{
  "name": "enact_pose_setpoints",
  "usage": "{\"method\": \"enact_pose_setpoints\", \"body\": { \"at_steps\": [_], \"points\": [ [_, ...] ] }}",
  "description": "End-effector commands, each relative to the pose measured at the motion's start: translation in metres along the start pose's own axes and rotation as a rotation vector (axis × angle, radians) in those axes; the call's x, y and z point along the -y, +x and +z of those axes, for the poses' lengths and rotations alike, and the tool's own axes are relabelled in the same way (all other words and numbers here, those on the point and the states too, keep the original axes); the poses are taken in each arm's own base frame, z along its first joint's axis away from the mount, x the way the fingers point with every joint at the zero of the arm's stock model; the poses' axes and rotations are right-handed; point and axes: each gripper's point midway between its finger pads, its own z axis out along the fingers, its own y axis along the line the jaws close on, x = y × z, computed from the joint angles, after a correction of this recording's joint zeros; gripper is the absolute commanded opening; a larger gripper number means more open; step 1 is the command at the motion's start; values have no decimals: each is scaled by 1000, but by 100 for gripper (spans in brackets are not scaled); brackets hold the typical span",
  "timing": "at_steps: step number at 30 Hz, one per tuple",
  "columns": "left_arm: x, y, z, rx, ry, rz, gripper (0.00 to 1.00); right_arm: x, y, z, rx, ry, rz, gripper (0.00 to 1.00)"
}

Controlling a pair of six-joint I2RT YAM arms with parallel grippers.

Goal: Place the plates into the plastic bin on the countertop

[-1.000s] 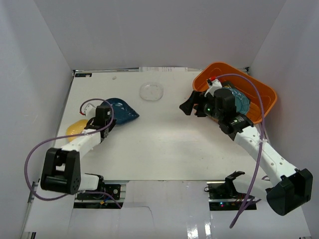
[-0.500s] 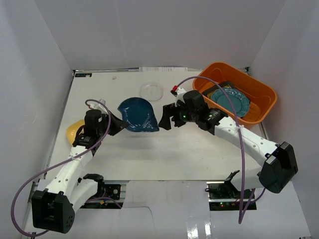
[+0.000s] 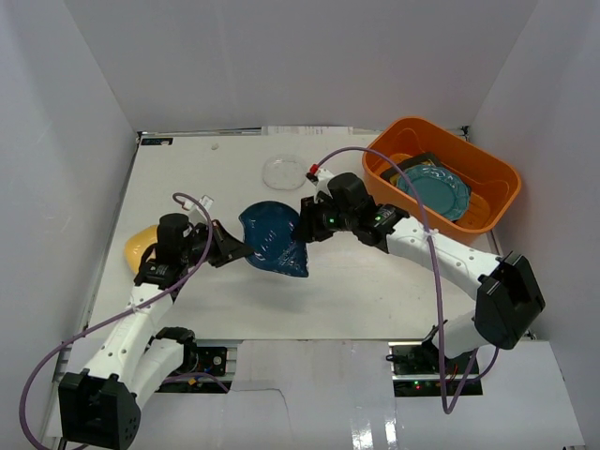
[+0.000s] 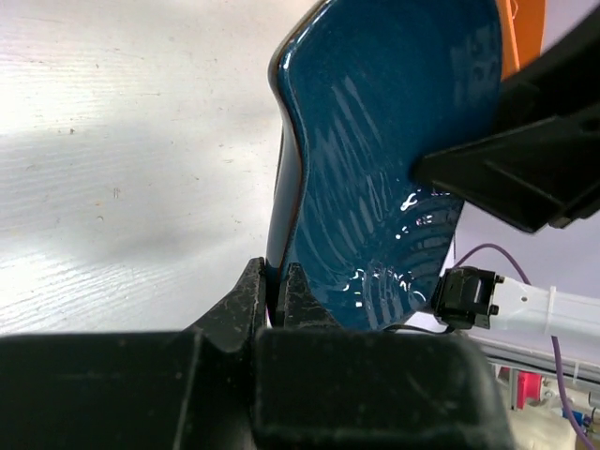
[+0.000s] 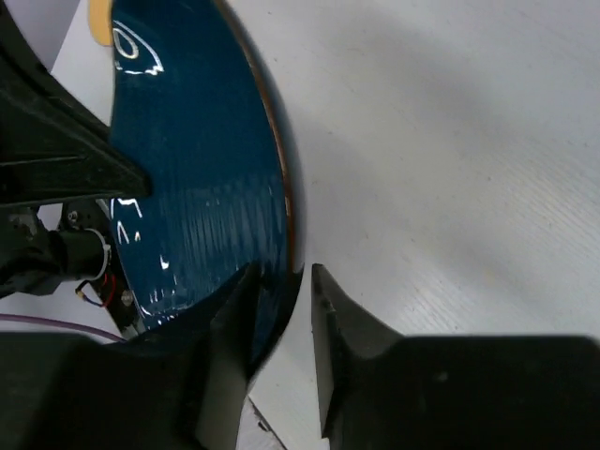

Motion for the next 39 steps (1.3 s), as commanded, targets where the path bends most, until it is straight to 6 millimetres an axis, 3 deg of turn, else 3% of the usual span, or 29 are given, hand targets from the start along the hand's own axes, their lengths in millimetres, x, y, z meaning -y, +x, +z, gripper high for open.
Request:
{"method": "enact_pose_setpoints", "body": {
  "at_steps": [1,2,3,4,5,6,8,9,10,11,12,14,15,16,17,22,25,28,36,39],
  "points": [
    [39,-3,-11,-16,176,120,1,-5,-25,3,101,-11,12,32],
    [37,0,-10,-28,174,119,12,-8,-27,3,109,-22,17,12],
    [36,0,-10,-27,166,121,21,-9,-30,3,120,-24,20,8],
    [35,-1,-10,-24,162,135,32,-9,-35,2,135,-16,27,8],
    [36,-2,-12,-18,158,144,57,-5,-43,-1,164,8,32,8],
    [37,-2,-13,-16,158,152,68,-1,-48,-4,181,21,38,8],
    [41,-8,-18,4,148,190,87,6,-65,-18,233,39,68,8],
    [44,-9,-21,12,147,205,91,24,-81,-30,279,71,101,8],
    [45,-9,-23,11,138,212,95,29,-95,-46,325,72,125,8],
    [49,-11,-27,25,145,244,98,38,-104,-57,358,83,142,8],
    [54,-12,-31,27,159,265,98,68,-123,-80,424,137,179,8],
    [58,-9,-35,24,178,292,98,95,-144,-117,517,191,217,8],
    [61,-6,-39,22,199,322,98,135,-154,-147,582,278,268,8],
    [61,-3,-40,18,207,332,98,150,-160,-165,617,301,288,8],
    [60,0,-41,17,211,344,98,188,-161,-195,670,386,344,8],
    [46,9,-39,38,178,348,98,279,-145,-257,745,558,512,8],
    [47,10,-39,39,187,359,98,323,-130,-264,734,615,597,8],
    [46,14,-37,23,194,352,98,347,-131,-265,725,636,623,8],
    [40,11,-34,38,160,337,98,376,-98,-239,613,663,706,8],
    [31,6,-29,46,106,313,98,381,-86,-236,582,684,726,15]
  ]
}}
